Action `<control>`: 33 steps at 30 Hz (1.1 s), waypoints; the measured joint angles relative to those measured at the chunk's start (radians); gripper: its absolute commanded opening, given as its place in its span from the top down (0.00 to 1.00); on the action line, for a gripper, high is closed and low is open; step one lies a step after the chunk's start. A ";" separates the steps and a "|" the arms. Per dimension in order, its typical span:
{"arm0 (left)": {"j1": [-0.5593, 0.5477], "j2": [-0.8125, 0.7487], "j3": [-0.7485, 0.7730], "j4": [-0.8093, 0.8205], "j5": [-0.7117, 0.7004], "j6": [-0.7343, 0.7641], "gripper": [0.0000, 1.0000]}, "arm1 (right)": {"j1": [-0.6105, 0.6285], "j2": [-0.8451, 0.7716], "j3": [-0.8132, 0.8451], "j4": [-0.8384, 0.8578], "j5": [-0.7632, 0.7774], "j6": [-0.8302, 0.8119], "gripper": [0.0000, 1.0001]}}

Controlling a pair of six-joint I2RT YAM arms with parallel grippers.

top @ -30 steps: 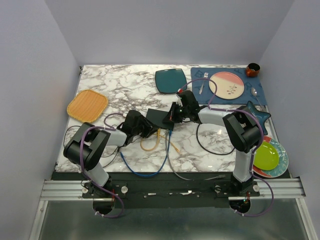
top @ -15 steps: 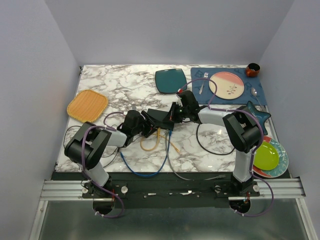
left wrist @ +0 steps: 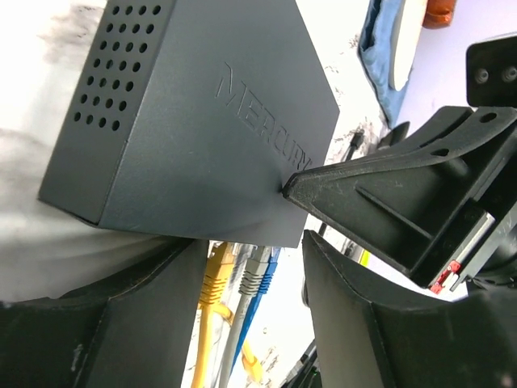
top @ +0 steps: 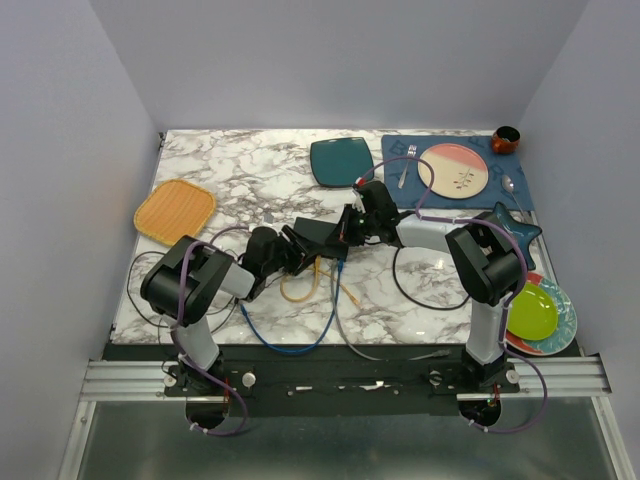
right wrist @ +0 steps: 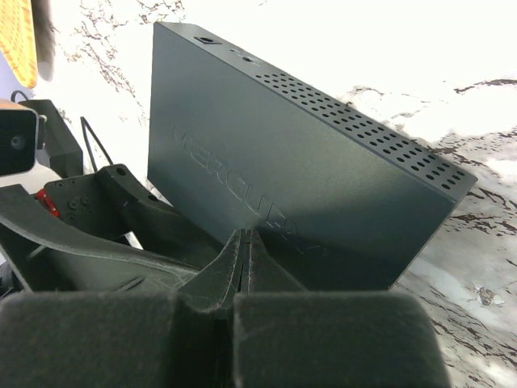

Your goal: Pull the plug from the switch port

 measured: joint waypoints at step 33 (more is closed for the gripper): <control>0.007 0.079 -0.063 0.187 0.040 0.003 0.56 | 0.000 0.000 0.000 0.001 0.005 0.000 0.99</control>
